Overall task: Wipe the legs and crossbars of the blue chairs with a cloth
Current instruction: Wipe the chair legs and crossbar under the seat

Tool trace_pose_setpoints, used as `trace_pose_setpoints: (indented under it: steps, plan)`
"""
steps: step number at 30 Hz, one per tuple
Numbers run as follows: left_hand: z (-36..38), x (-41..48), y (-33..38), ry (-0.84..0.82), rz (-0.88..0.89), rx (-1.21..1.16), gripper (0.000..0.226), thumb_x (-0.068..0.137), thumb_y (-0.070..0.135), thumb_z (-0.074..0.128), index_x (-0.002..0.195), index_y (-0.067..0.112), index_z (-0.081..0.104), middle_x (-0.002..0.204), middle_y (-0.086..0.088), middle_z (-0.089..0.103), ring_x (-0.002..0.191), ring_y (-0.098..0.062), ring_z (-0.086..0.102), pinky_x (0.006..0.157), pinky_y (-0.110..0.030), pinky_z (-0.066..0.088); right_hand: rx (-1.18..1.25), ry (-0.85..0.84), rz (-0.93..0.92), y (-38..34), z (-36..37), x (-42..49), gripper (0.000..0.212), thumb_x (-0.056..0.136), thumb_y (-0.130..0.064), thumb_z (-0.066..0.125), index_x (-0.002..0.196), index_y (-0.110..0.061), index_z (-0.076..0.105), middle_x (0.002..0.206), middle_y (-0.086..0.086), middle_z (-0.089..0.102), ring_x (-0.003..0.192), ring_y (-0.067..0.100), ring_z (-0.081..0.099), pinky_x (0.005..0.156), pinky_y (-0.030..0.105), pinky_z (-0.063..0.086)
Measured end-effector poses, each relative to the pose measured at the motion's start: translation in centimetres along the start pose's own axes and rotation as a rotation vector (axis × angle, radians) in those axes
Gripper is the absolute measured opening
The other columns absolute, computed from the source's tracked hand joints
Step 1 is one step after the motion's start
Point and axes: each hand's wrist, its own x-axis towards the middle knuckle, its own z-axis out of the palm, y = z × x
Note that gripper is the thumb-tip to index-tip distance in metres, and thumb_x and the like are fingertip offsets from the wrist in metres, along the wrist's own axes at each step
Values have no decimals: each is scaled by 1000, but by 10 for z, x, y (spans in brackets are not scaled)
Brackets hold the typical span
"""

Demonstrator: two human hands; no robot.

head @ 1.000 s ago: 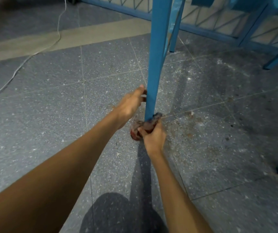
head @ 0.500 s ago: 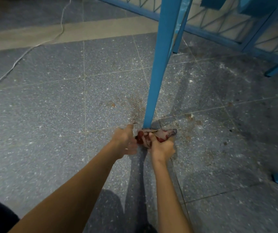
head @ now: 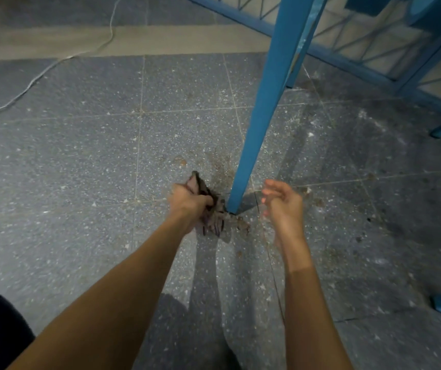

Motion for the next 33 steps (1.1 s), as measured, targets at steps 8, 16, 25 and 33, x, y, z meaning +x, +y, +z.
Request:
trace_pose_setpoints:
  steps: [8,16,25,33]
  plan:
    - [46,-15,3,-156,178,-40,42,63,-9,54,100,6,66,85,-12,69,80,-30,66,60,-37,56,-79,-236,-279,-43,27,16,28,84,-11,67,108,-22,58,94,-6,66,88,10,64,79,29,53]
    - [18,-52,121,-415,428,-404,43,57,-18,48,89,5,66,80,-11,66,73,-23,62,56,-27,50,205,-42,-549,-86,12,7,19,86,-14,69,104,-11,63,98,-1,69,89,7,66,78,21,52]
    - [56,-26,19,-160,46,-414,38,79,39,61,100,7,64,101,-16,66,79,-23,64,65,-32,51,80,-106,-532,-86,11,6,14,93,-21,61,107,-20,60,99,-7,68,96,11,65,89,35,55]
    - [59,-21,-1,-63,-274,-390,15,89,18,55,98,6,56,98,-15,62,88,-31,64,80,-46,56,36,-117,-584,-76,4,-3,21,96,-22,55,115,-13,55,96,-9,63,88,-3,61,81,20,51]
